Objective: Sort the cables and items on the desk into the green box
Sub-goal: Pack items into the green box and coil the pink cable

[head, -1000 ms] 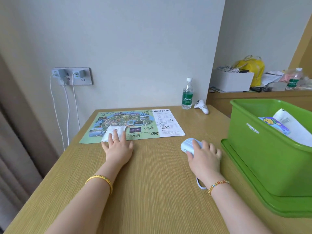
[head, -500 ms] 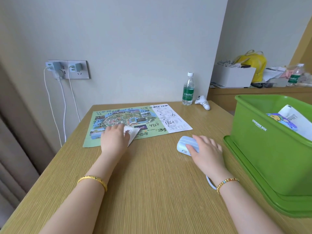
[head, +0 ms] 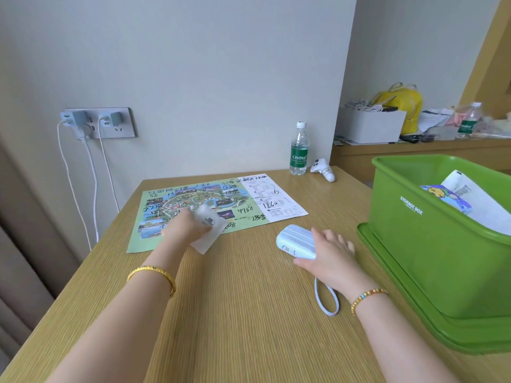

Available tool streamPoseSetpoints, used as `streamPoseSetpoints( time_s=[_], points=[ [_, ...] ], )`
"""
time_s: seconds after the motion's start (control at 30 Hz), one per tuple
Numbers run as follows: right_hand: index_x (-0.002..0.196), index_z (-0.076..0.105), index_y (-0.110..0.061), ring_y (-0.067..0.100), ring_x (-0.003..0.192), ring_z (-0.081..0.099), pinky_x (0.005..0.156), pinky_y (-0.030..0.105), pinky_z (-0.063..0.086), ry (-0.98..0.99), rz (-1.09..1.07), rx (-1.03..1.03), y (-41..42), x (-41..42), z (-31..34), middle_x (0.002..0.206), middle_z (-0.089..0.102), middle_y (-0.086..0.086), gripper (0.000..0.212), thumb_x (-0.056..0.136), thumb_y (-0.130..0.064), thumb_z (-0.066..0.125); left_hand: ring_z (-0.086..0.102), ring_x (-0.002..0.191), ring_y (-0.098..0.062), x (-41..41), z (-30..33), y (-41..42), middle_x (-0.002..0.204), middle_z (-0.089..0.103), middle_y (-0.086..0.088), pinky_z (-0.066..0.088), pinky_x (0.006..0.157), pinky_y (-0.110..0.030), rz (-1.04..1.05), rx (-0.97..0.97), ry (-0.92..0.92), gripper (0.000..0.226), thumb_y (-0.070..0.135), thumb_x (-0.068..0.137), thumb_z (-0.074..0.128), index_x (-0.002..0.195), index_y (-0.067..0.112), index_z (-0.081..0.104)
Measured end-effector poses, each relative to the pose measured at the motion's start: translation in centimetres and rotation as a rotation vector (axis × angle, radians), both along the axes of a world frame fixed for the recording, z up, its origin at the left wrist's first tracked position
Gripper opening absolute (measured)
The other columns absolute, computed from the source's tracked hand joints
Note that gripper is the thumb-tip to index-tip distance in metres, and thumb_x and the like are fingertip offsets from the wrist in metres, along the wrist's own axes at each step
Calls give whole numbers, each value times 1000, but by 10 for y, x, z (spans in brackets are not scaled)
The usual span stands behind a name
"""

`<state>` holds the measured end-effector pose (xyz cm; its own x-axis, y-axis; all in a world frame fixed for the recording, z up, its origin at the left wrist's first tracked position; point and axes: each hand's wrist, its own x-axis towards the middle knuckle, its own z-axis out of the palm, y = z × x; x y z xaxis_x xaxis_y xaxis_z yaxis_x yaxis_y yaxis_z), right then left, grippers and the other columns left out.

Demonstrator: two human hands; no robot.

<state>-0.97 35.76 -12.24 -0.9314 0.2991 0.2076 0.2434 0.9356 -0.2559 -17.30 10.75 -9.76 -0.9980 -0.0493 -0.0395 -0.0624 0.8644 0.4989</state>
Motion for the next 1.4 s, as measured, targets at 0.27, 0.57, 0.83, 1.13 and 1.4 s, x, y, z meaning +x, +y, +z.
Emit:
streamPoseSetpoints(
  time_s=[0.27,0.57,0.83,1.13,1.4],
  points=[
    [135,34,-18,23,111,47,92,35,41,155,-44,-437,-13,24,18,120,46,5,76,74,-49,66,57,75,-27,67,51,52,100,59,-12,46,50,-27,-87,608,246,20,21,88,51,105,11,44],
    [117,48,-28,1,83,60,62,18,45,600,135,-1057,28,103,144,97,62,-11,41,82,-40,65,64,66,-16,153,139,137,95,55,2,52,50,-19,-302,1088,128,30,9,93,32,79,23,55],
    [115,47,-17,4,71,52,54,24,37,613,-163,-826,134,144,202,91,55,-6,40,83,-36,62,51,108,-19,212,156,263,112,57,-1,38,91,-28,-725,687,180,33,19,94,36,116,14,60],
    [124,42,-17,29,109,47,89,38,44,298,-352,-490,173,123,177,122,47,11,57,77,-43,62,19,137,-33,202,122,304,148,32,-8,15,114,-50,-747,1,266,33,26,89,40,108,33,66],
    [60,42,-4,20,56,41,50,25,32,-155,-393,-57,169,112,171,65,45,8,26,86,0,45,34,130,-21,186,115,294,131,50,-8,20,109,-33,-687,166,288,32,16,90,42,111,23,65]
  ],
)
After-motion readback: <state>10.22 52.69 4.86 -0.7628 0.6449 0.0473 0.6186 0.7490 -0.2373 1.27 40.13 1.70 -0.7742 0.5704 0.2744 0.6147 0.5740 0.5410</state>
